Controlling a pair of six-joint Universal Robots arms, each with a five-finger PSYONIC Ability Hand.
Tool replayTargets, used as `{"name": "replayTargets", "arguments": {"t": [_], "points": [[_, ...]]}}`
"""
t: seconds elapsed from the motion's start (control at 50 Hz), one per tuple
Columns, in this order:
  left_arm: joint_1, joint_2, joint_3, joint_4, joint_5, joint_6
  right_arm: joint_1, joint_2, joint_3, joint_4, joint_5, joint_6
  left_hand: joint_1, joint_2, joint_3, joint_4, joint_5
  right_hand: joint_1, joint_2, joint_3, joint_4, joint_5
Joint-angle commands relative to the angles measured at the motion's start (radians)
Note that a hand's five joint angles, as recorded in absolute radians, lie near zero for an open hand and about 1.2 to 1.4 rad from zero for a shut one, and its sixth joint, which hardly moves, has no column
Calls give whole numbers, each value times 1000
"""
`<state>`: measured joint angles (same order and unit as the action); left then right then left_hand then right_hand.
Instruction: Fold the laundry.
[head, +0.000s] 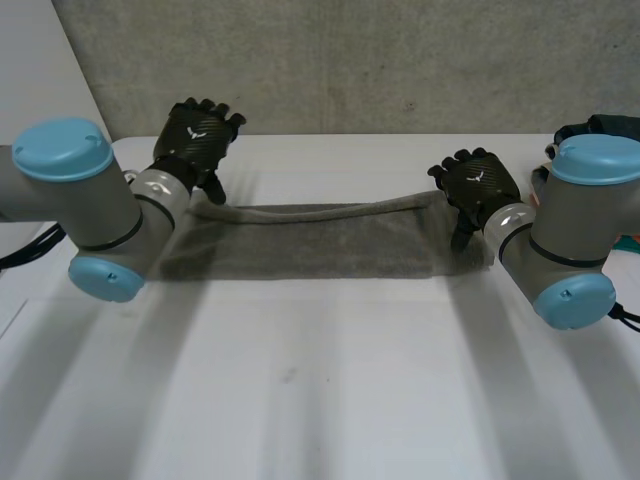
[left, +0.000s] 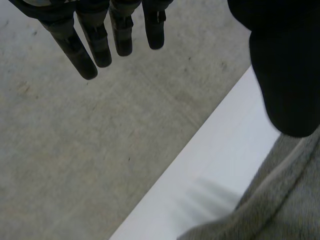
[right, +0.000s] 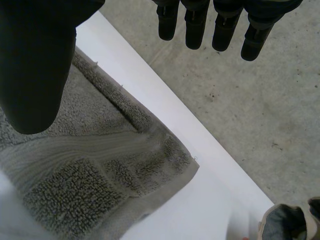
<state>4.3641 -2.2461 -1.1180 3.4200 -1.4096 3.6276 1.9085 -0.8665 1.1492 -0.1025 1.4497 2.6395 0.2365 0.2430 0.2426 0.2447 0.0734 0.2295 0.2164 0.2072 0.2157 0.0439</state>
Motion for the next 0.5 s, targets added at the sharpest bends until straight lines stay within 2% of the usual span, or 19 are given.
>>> {"name": "replayTargets", "arguments": {"t": [0.02, 0.14, 0.16, 0.24, 0.32, 0.5], "points": [[-15, -69, 164, -146, 24, 8, -9, -6, 6, 10, 0, 20, 147, 141, 141, 139, 136, -55, -42, -33, -41, -44], [-14, -207, 427, -418, 47, 48, -14, -6, 6, 40, -2, 16, 223, 217, 217, 215, 212, -55, -42, -33, -41, -44], [-11, -263, 516, -495, 49, 68, -16, -5, 7, 47, -2, 16, 229, 223, 223, 221, 218, -55, -42, -33, -41, -44], [-11, -415, 738, -641, 52, 126, -14, -5, 14, 60, -2, 11, 270, 264, 264, 262, 259, -55, -42, -33, -41, -44], [-12, -546, 912, -683, 47, 215, -12, -8, 24, 60, -3, 0, 335, 329, 329, 327, 324, -55, -42, -33, -41, -44], [0, -722, 1107, -631, 58, 411, -12, -8, 35, 60, -3, -46, 344, 337, 338, 336, 332, -55, -42, -33, -41, -44]]}}
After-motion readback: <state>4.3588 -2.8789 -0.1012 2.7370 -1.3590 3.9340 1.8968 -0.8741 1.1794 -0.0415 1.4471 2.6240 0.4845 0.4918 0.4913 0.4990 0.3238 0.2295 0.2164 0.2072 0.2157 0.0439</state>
